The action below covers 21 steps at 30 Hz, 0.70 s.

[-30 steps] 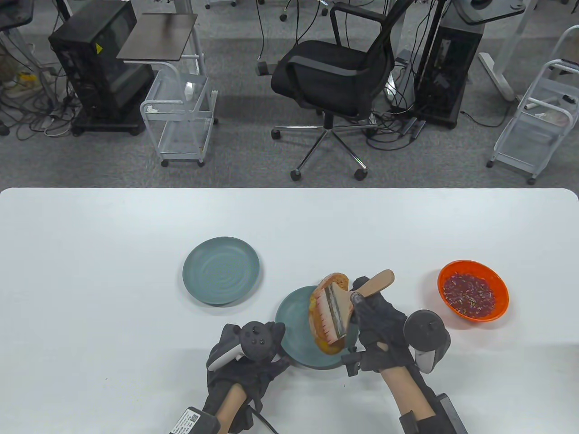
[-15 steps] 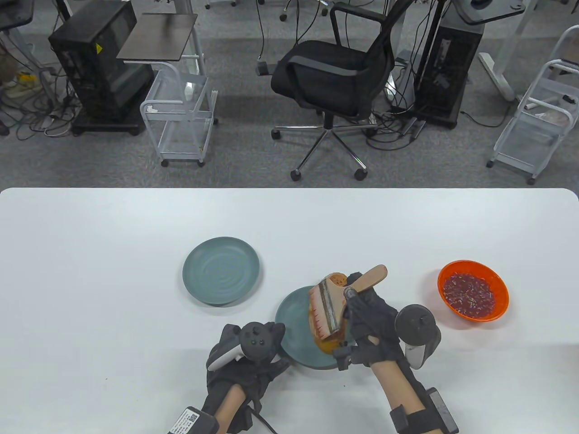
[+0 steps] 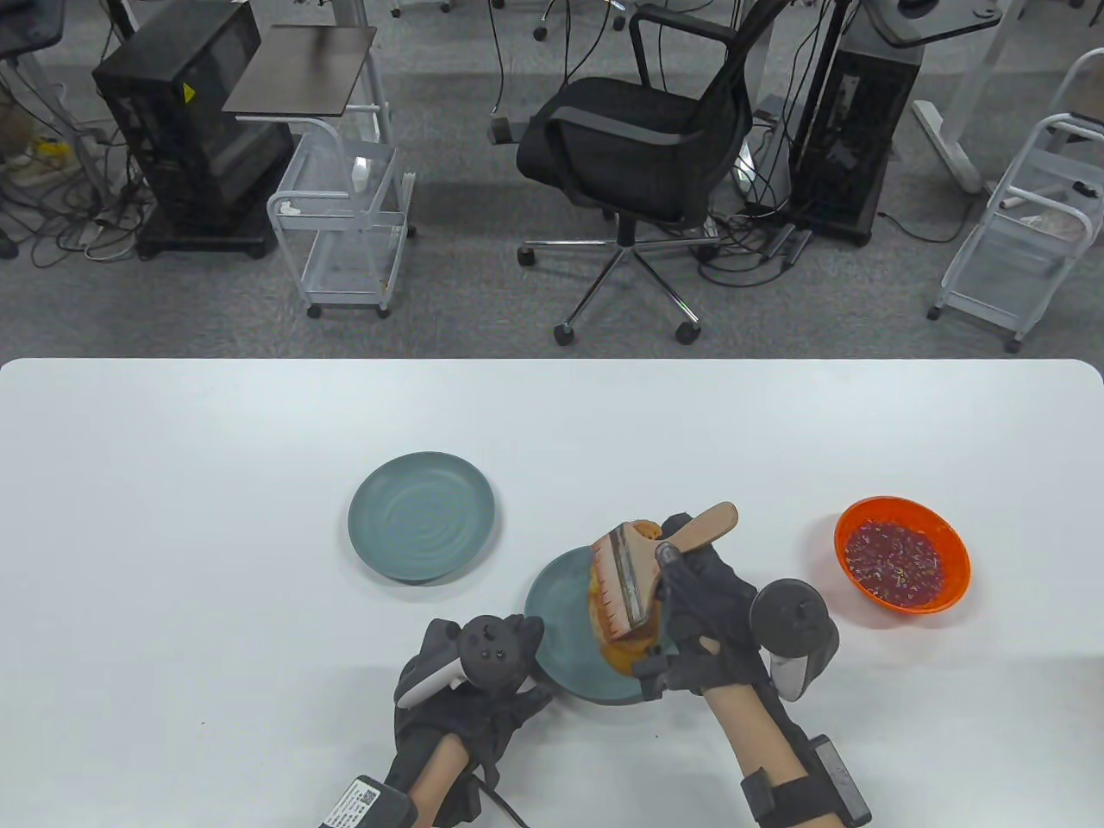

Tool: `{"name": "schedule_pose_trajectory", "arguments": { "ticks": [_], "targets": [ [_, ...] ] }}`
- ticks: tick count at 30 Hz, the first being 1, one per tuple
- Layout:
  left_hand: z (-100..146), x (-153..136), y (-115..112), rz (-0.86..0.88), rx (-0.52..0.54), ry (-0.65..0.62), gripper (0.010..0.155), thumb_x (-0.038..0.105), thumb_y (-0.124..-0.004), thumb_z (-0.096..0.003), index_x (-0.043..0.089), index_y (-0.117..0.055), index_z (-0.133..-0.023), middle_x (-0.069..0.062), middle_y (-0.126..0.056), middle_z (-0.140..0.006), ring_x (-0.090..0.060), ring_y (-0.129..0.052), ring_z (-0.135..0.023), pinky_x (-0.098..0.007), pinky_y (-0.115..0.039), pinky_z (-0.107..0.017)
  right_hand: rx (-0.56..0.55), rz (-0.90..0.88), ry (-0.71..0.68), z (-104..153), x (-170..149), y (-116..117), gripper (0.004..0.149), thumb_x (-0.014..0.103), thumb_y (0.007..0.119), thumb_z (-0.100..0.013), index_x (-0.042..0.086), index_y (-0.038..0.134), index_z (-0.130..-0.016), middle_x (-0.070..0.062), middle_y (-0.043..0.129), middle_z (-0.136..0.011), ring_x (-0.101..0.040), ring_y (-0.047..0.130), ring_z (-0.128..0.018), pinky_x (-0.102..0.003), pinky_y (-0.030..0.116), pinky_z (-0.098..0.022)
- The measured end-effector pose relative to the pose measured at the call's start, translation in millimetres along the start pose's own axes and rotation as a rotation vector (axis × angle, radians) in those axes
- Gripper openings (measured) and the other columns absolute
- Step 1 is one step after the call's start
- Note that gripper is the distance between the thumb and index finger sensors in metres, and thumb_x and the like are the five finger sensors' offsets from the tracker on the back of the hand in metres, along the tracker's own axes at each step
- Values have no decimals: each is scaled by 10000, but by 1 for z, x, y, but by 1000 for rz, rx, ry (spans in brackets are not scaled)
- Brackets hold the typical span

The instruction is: Dip brush into ketchup and spread onto bread slice

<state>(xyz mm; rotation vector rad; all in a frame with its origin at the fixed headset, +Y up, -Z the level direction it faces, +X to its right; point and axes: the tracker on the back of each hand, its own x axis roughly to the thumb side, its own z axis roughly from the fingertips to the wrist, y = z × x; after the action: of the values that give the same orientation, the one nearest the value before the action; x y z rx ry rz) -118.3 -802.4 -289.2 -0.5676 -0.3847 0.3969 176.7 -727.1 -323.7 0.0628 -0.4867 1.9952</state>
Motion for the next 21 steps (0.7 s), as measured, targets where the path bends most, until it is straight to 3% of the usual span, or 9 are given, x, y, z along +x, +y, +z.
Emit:
{"name": "schedule_pose_trajectory", "arguments": {
  "ticks": [3, 8, 15, 21],
  "targets": [
    [0, 0, 0, 0, 0, 0, 743, 395, -643, -665, 197, -101, -1132, -135, -139, -1191, -378, -107, -1081, -582, -194, -694, -91, 46, -13, -8, -4, -28, 508, 226, 811, -527, -44, 719, -948, -357, 819, -787, -480, 1033, -552, -438, 980, -314],
    [0, 0, 0, -3, -2, 2, 742, 395, -642, -667, 195, -99, -1131, -136, -138, -1190, -381, -105, -1080, -583, -193, -693, -265, 144, -22, -28, -8, -95, 505, 230, 811, -529, -35, 719, -950, -353, 816, -792, -482, 1028, -557, -446, 973, -318],
    [0, 0, 0, -5, -5, 0, 749, 397, -643, -666, 194, -92, -1130, -139, -132, -1189, -382, -100, -1078, -584, -190, -692, -428, 316, 104, -52, -32, -181, 502, 238, 804, -535, -12, 717, -962, -345, 804, -813, -488, 1007, -583, -469, 948, -338],
    [0, 0, -1, -12, -7, 2, 751, 395, -642, -667, 193, -85, -1128, -140, -126, -1187, -383, -97, -1076, -585, -187, -692, -416, 429, 197, -65, -49, -202, 499, 243, 801, -537, 15, 716, -972, -329, 797, -836, -489, 992, -610, -487, 927, -357]
  ]
}}
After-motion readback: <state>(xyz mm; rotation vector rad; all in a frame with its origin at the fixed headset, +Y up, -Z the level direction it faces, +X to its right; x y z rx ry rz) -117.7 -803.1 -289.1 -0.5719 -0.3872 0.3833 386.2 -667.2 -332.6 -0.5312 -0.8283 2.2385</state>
